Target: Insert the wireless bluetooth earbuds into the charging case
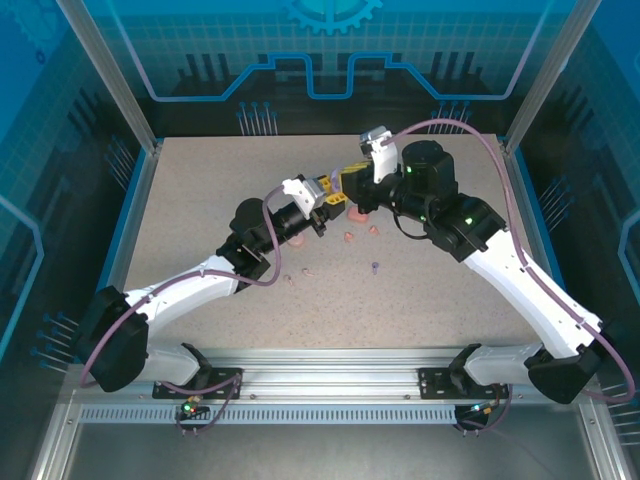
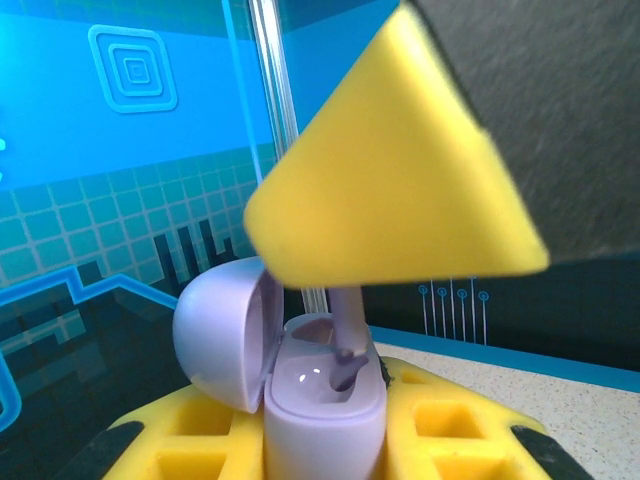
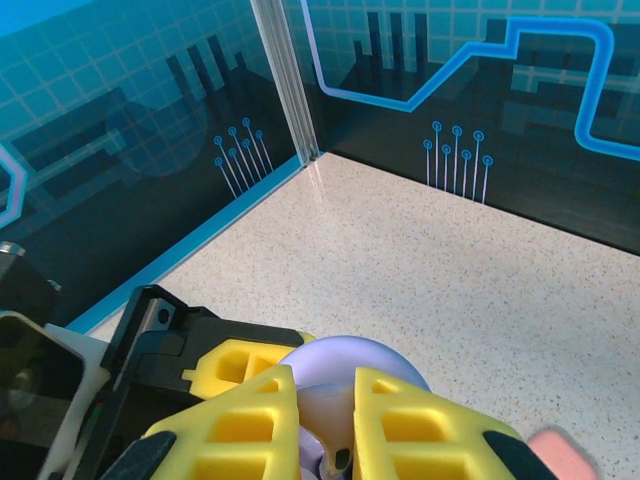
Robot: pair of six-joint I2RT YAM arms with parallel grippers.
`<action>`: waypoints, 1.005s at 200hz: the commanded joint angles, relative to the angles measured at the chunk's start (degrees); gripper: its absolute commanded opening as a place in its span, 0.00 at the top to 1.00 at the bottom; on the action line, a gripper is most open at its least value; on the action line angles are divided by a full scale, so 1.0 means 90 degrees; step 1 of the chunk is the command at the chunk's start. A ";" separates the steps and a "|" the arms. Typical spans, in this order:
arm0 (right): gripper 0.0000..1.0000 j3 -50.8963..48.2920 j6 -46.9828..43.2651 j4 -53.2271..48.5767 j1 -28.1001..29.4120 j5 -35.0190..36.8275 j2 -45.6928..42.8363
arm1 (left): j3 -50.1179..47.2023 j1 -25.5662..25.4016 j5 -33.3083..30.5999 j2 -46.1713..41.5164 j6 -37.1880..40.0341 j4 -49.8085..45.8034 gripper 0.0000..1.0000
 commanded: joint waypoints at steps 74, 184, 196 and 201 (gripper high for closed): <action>0.88 -0.0177 -0.0170 0.0036 0.0099 0.0207 0.0029 | 0.0201 -0.0056 0.0090 -0.0114 0.0136 0.0050 1.00; 0.86 -0.0004 -0.0616 -0.0396 0.0602 0.0461 0.0386 | 0.0180 -0.0050 -0.0007 -0.0065 0.0025 0.0065 1.00; 0.83 0.0014 -0.0605 -0.0415 0.0601 0.0525 0.0354 | 0.0161 -0.0052 -0.0018 -0.0084 0.0020 0.0062 1.00; 0.82 0.0031 -0.0603 -0.0438 0.0593 0.0573 0.0346 | 0.0155 -0.0054 -0.0020 -0.0084 0.0013 0.0060 1.00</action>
